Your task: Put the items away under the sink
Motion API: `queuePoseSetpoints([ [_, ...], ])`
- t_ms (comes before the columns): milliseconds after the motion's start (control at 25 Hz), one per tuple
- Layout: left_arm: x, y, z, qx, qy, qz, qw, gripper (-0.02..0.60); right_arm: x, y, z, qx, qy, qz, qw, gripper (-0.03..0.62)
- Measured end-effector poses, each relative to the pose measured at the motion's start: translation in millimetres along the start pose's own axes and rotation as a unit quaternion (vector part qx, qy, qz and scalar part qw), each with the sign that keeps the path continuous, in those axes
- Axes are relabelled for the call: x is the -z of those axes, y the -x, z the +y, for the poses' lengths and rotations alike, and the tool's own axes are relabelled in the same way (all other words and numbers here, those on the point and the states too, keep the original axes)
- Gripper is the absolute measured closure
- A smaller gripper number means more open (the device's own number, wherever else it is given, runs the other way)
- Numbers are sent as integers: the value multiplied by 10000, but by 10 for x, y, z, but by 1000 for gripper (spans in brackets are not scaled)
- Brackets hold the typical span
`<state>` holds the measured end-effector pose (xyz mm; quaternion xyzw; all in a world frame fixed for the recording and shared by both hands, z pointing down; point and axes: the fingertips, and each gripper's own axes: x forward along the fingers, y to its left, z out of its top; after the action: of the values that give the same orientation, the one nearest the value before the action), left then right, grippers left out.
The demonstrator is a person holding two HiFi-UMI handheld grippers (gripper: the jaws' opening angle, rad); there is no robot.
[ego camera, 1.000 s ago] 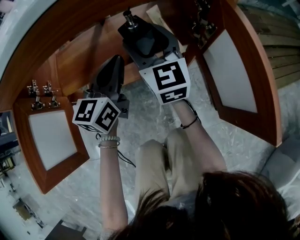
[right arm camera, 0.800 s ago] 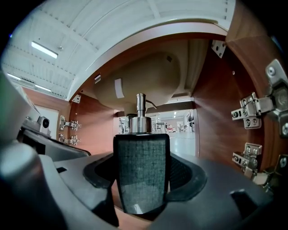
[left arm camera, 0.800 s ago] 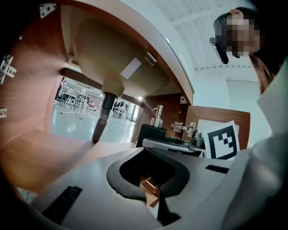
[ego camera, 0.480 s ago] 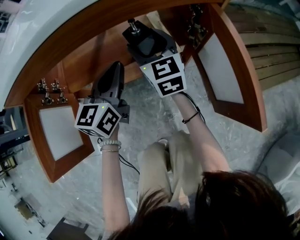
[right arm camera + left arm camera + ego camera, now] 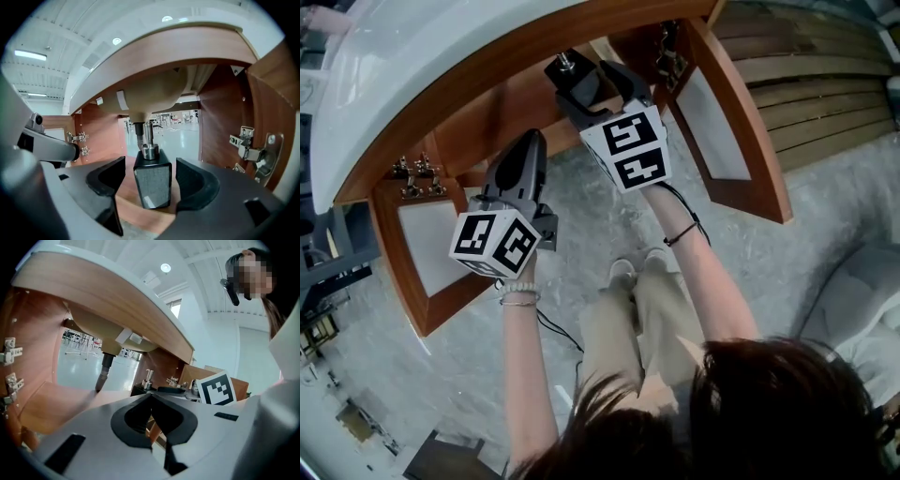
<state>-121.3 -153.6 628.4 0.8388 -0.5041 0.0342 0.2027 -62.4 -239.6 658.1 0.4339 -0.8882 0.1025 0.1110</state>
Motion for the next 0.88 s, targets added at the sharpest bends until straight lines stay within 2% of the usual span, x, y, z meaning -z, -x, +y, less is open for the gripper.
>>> queuePoseSetpoints([
  [400, -340, 212, -428, 169, 73, 137, 9997, 581, -378, 515, 187, -130, -70, 203, 9997, 272],
  [640, -535, 343, -693, 233, 131, 208, 9994, 581, -685, 844, 262, -134, -69, 211, 9997, 382],
  [880, -805, 445, -900, 245, 223, 203, 9992, 581, -1037, 1151, 294, -76, -292, 215, 9993, 433],
])
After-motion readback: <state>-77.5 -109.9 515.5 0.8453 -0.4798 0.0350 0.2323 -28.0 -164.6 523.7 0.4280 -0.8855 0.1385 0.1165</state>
